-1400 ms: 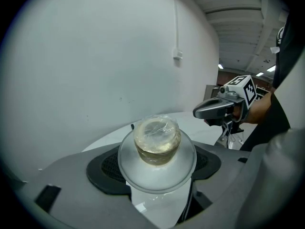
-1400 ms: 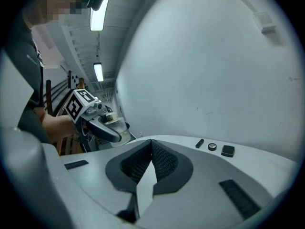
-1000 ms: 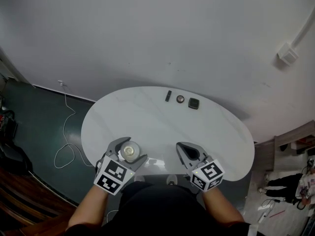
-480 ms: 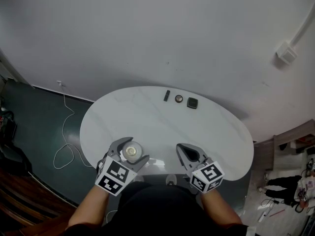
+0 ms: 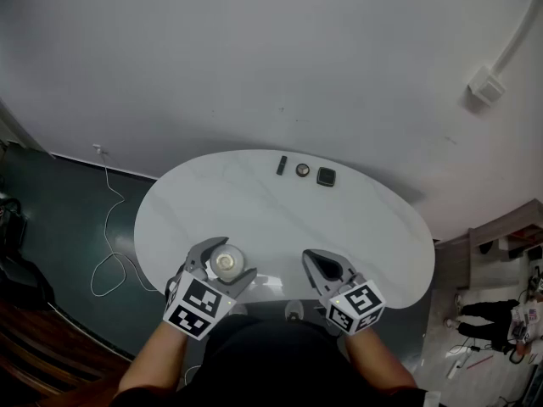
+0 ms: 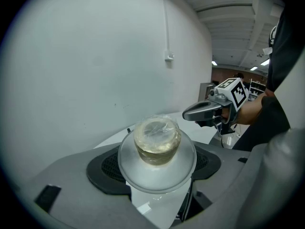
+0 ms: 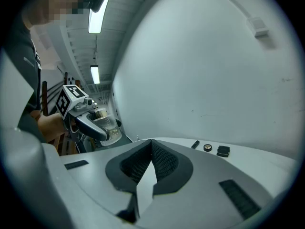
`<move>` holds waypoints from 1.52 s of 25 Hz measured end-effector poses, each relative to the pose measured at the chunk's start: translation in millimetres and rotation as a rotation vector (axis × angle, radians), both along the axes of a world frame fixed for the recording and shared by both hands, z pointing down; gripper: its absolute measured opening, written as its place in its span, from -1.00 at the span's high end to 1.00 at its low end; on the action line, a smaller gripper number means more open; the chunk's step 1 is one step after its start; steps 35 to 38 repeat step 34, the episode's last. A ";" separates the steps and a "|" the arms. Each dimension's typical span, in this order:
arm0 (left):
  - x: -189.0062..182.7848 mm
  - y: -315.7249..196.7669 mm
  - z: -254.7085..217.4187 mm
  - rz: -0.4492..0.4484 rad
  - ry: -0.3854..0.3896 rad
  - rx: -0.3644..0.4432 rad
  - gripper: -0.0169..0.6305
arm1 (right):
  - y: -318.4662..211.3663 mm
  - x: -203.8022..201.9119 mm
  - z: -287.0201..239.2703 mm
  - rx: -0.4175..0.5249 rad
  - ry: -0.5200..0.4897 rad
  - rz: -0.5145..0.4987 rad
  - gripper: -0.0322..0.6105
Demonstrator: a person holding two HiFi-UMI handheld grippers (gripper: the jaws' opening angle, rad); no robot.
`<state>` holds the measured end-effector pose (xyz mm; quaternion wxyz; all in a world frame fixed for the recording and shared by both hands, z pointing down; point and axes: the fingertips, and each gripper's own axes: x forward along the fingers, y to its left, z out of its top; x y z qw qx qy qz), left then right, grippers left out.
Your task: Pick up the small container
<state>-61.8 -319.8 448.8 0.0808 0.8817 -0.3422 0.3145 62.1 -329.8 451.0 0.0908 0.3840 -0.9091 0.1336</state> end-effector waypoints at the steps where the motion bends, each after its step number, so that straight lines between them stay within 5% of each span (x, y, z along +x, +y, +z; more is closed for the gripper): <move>1: 0.2 0.1 1.2 0.000 -0.002 -0.003 -0.12 | 0.4 0.2 0.0 0.001 0.000 0.000 0.91; 38: 12.5 8.3 7.4 0.035 -0.028 -0.012 -0.12 | 10.7 11.7 -0.9 0.001 0.011 0.006 0.91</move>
